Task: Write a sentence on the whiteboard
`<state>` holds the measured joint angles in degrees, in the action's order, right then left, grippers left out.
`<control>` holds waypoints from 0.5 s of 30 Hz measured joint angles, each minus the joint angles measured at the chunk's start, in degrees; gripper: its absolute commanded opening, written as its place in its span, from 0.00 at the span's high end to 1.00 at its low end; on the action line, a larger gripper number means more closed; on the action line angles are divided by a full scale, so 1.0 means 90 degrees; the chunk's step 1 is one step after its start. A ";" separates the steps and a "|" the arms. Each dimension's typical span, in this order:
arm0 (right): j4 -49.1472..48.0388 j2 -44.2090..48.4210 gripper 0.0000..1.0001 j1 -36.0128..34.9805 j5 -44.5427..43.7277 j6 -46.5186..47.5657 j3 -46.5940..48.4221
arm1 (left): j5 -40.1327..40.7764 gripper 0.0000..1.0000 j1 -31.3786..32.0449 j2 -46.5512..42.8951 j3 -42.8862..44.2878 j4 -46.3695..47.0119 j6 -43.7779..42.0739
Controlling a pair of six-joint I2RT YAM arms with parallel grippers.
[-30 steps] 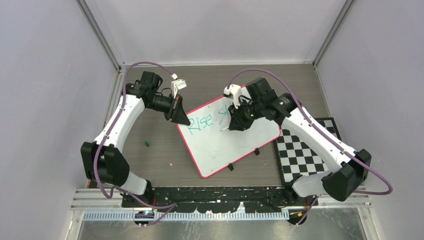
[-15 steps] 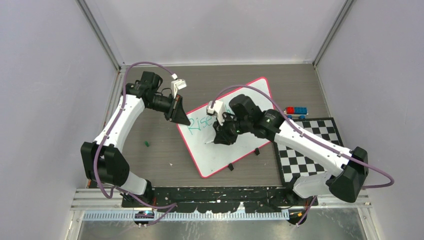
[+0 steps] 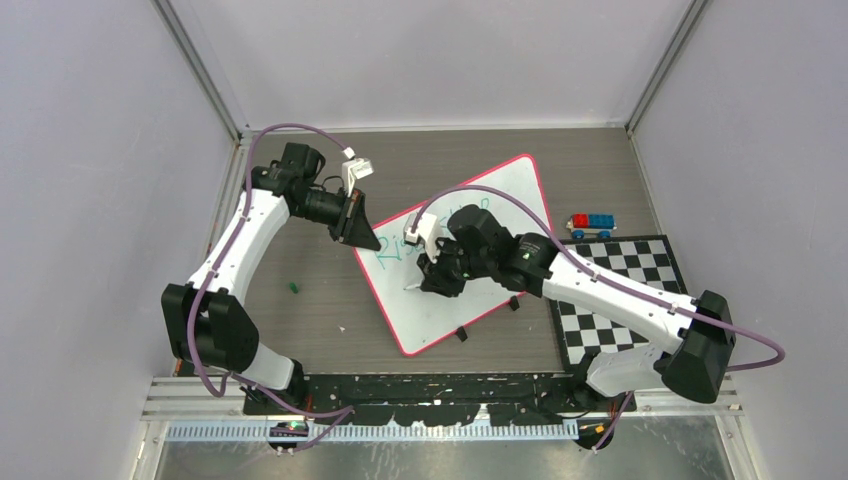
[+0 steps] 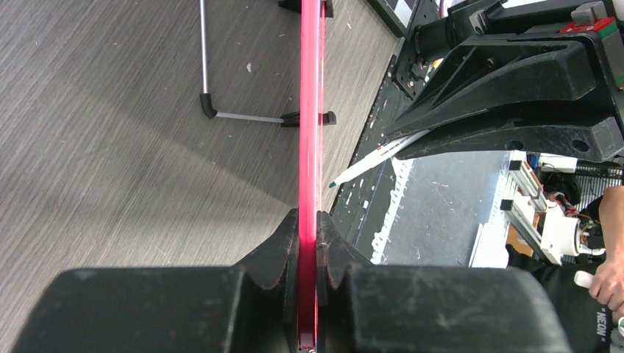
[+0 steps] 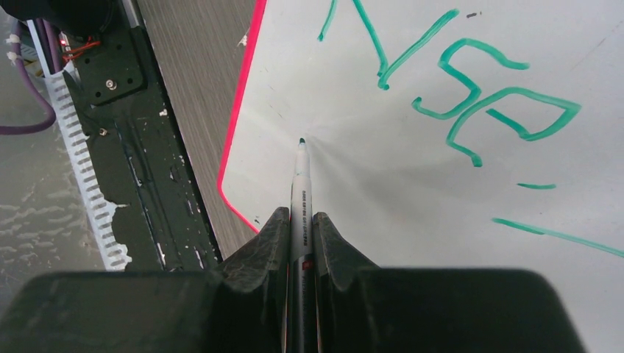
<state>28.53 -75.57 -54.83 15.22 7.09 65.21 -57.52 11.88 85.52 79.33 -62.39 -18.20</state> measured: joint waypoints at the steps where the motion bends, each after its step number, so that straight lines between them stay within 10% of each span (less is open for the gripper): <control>1: -0.0032 -0.0002 1.00 -0.0012 0.0000 -0.0002 0.0002 | 0.0000 1.00 0.0000 0.0000 -0.0002 0.0000 0.0000; 15: -0.0121 -0.0260 1.00 -0.0070 -0.0002 0.0002 0.0231 | -0.0005 1.00 0.0000 0.0000 -0.0005 0.0002 0.0000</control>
<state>27.44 -77.91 -55.46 15.20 7.11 67.29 -57.56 11.88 85.52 79.29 -62.37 -18.20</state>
